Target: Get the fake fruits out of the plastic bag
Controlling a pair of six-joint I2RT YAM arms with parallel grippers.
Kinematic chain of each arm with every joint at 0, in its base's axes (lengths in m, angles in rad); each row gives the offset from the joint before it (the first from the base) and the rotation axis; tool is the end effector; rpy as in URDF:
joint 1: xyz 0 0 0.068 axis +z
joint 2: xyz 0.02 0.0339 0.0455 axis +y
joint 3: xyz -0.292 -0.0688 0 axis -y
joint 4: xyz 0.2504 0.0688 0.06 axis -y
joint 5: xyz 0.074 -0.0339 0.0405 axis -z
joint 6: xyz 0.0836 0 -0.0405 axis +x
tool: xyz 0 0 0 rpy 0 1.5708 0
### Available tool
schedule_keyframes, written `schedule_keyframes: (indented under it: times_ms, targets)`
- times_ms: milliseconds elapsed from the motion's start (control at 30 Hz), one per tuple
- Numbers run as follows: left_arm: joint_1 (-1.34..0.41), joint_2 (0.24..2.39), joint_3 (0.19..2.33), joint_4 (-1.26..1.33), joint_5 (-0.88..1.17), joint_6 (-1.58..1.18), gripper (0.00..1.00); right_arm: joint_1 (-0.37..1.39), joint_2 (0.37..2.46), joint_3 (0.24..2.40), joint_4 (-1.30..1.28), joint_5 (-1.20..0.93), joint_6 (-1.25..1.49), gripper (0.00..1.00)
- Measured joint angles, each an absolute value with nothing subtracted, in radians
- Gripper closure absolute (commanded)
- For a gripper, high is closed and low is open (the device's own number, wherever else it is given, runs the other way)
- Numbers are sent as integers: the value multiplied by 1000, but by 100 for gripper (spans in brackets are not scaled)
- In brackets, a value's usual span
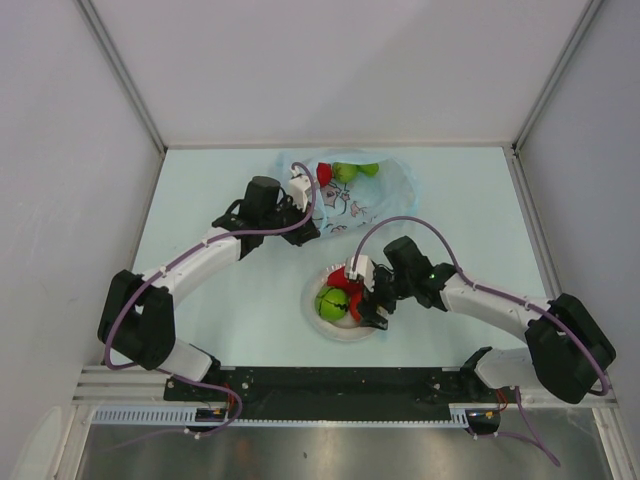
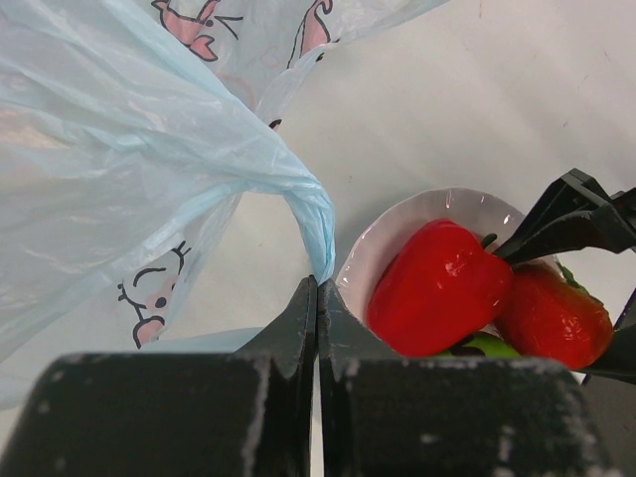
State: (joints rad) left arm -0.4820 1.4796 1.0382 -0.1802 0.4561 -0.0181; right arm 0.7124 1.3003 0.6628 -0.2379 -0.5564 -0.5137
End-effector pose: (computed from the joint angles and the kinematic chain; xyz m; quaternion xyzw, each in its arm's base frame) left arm 0.3078 -0.2026 0.2648 0.2997 0.8195 -0.3050 0.3815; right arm 0.1768 0.2111 0.1827 -0.5967 0.6855 0.2894 0.3004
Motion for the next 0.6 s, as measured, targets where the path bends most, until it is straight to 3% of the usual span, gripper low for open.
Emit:
schedule_keyframes:
  times_ms: [600]
  targets:
    - [-482,1479,1038,-179,456,-18,100,711,1248,692,-321,-463,-435,1]
